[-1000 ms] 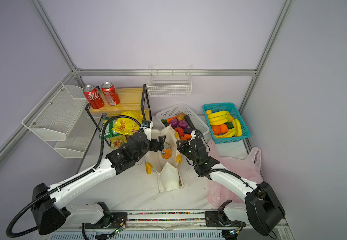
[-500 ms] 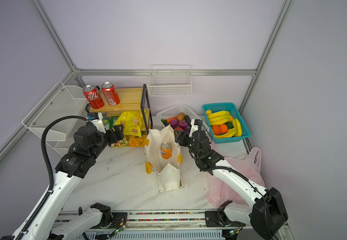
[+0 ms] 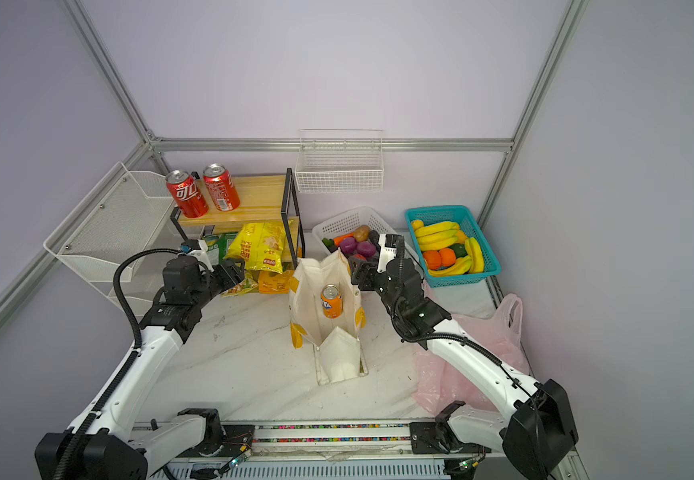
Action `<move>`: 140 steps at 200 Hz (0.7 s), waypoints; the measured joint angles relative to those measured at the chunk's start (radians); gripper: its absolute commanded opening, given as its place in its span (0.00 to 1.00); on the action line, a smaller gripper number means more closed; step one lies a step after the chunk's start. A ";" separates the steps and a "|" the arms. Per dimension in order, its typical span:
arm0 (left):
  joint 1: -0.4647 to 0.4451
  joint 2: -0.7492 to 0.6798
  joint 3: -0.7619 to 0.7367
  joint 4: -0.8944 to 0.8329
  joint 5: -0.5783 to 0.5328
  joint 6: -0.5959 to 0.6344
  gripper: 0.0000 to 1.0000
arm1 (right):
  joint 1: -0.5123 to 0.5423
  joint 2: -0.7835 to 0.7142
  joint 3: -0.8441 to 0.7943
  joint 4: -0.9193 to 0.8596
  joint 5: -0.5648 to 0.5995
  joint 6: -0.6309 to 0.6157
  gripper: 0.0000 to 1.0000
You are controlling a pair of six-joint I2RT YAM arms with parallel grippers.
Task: Place the mixed food into the grocery bags and tie them
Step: 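Open the left gripper and withdraw it toward the snack shelf, then grasp the yellow Lay's chips bag on the shelf with the left gripper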
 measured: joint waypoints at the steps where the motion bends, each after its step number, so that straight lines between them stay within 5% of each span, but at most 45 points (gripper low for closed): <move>1: 0.001 0.001 0.000 0.002 0.000 -0.001 0.69 | 0.000 0.000 0.000 0.000 0.000 0.000 0.75; 53: 0.055 0.058 -0.001 0.083 0.028 -0.014 0.57 | 0.000 0.026 0.000 0.001 -0.007 -0.005 0.74; 140: 0.069 0.158 0.000 0.140 0.031 -0.029 0.55 | 0.000 0.031 -0.004 0.005 -0.019 -0.004 0.74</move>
